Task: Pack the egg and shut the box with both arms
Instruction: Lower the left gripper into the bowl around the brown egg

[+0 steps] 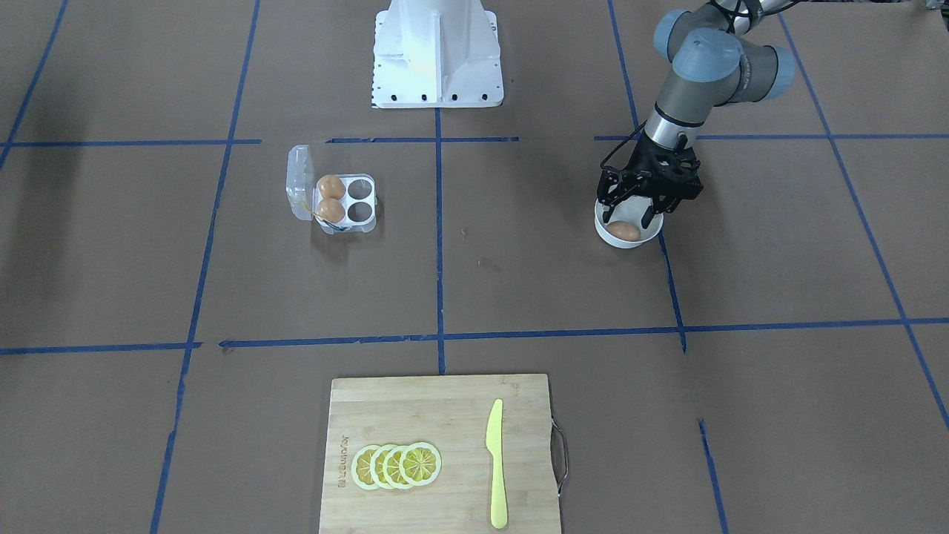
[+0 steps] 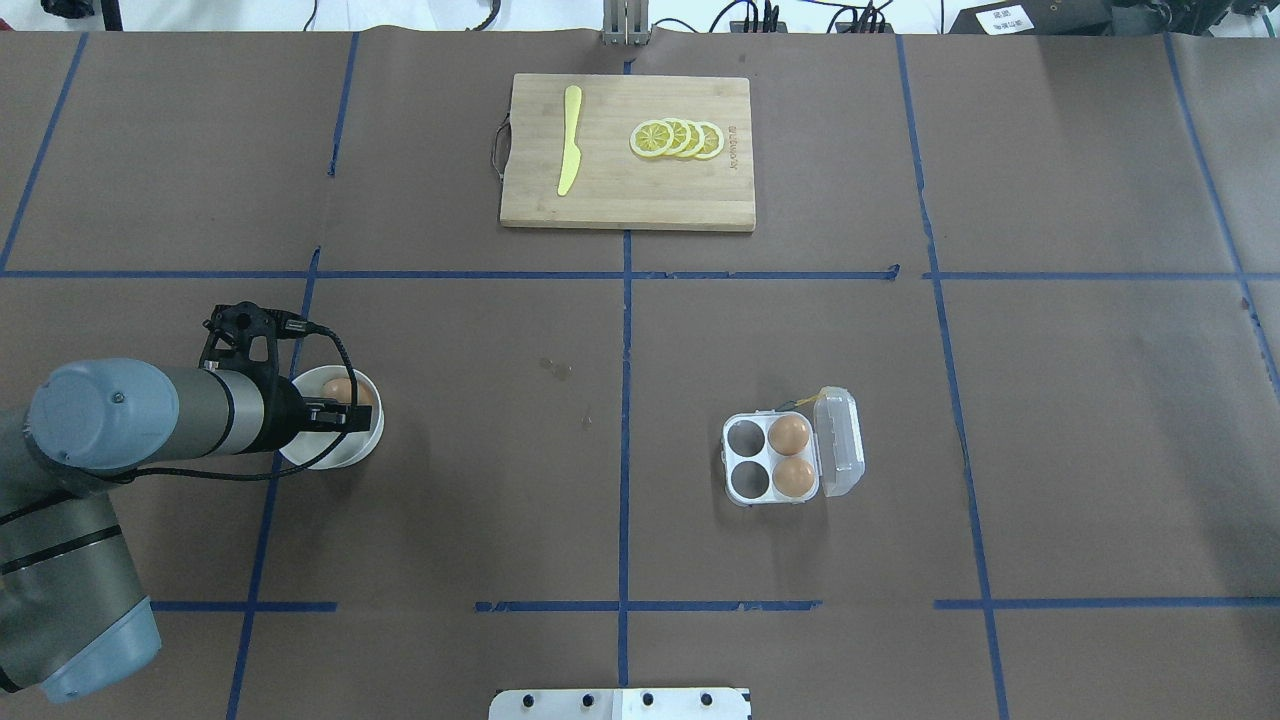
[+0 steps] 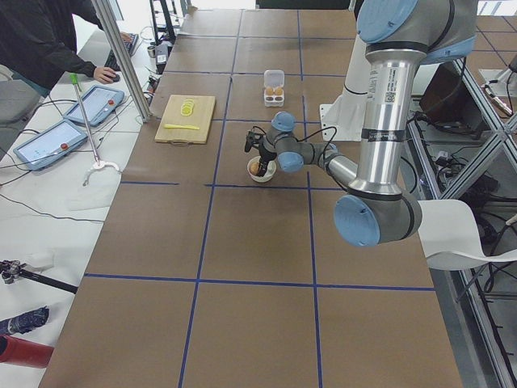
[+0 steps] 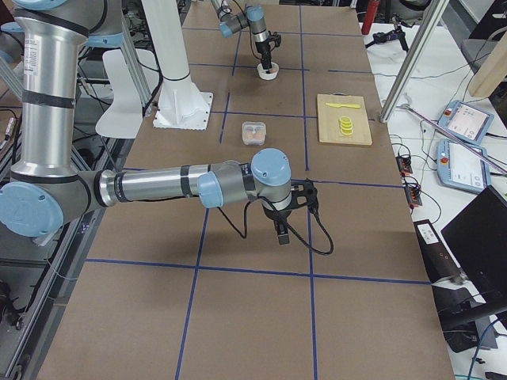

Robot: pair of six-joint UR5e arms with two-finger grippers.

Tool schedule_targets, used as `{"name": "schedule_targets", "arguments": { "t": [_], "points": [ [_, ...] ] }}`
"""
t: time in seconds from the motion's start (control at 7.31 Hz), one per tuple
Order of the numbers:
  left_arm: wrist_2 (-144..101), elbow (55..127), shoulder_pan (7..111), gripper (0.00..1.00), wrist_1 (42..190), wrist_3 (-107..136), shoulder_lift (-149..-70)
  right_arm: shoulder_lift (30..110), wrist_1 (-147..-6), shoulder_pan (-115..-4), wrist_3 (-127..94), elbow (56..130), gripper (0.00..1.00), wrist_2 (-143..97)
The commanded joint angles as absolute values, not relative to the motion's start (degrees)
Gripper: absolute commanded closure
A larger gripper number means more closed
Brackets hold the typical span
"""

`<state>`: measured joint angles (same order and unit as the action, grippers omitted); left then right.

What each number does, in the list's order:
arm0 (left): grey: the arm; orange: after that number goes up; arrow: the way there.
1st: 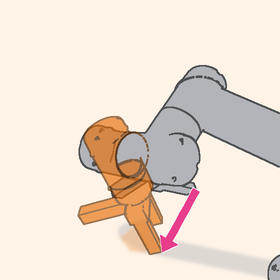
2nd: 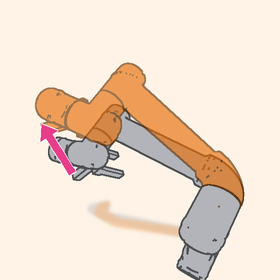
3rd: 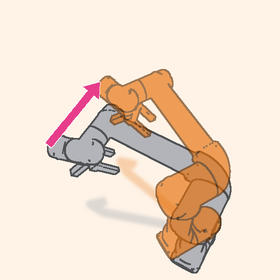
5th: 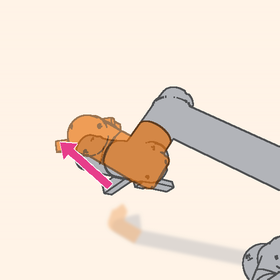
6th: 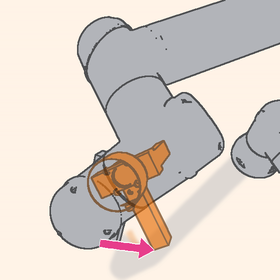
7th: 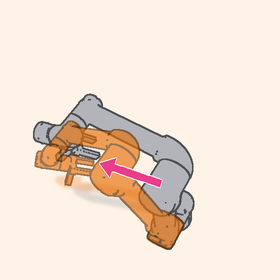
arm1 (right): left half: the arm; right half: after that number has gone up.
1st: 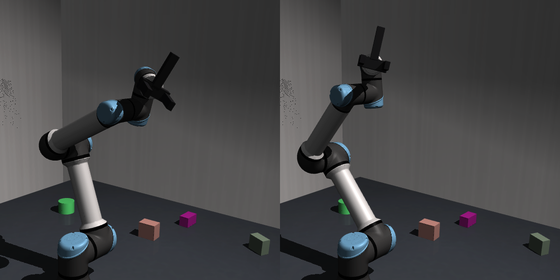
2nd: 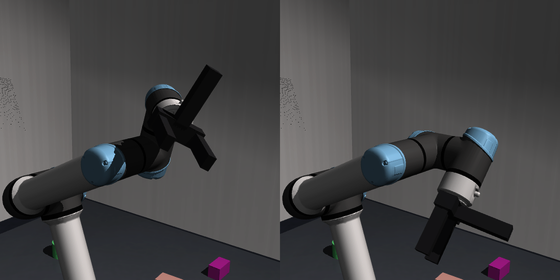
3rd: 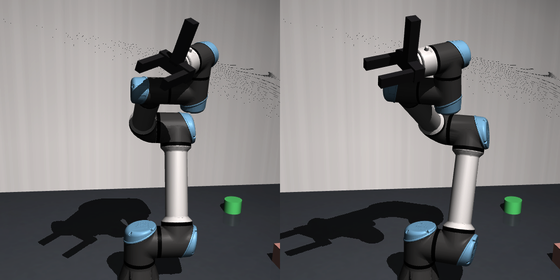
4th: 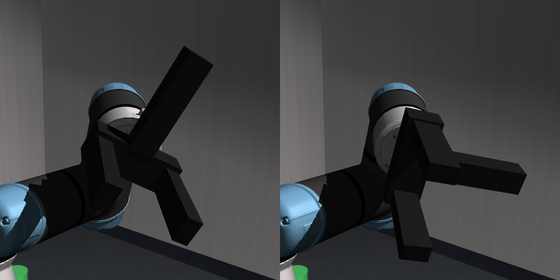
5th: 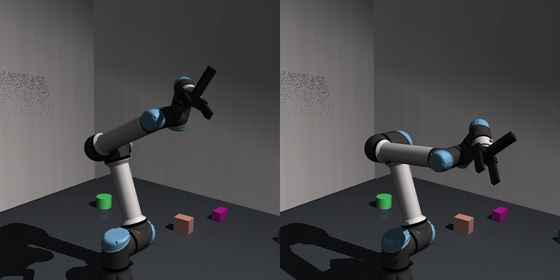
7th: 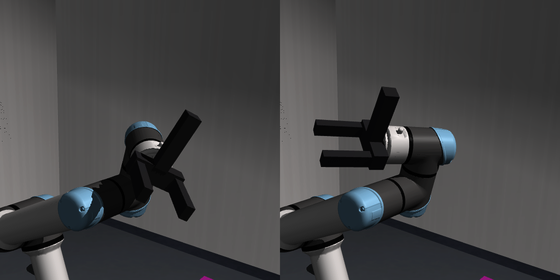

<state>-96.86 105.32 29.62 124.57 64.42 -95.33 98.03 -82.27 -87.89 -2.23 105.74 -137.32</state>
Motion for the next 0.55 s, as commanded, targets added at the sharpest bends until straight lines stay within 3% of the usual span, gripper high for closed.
{"name": "schedule_targets", "arguments": {
  "t": [0.0,0.41],
  "points": [
    [-96.86,105.29,29.62,0.23,124.54,64.51,-95.45,98.17,-82.27,-87.89,-2.2,105.82,0.0,-137.29],
    [-96.86,105.03,29.62,0.23,124.63,64.51,-95.36,98.17,-82.18,-87.89,-2.2,105.82,0.0,-137.29]
  ]
}}
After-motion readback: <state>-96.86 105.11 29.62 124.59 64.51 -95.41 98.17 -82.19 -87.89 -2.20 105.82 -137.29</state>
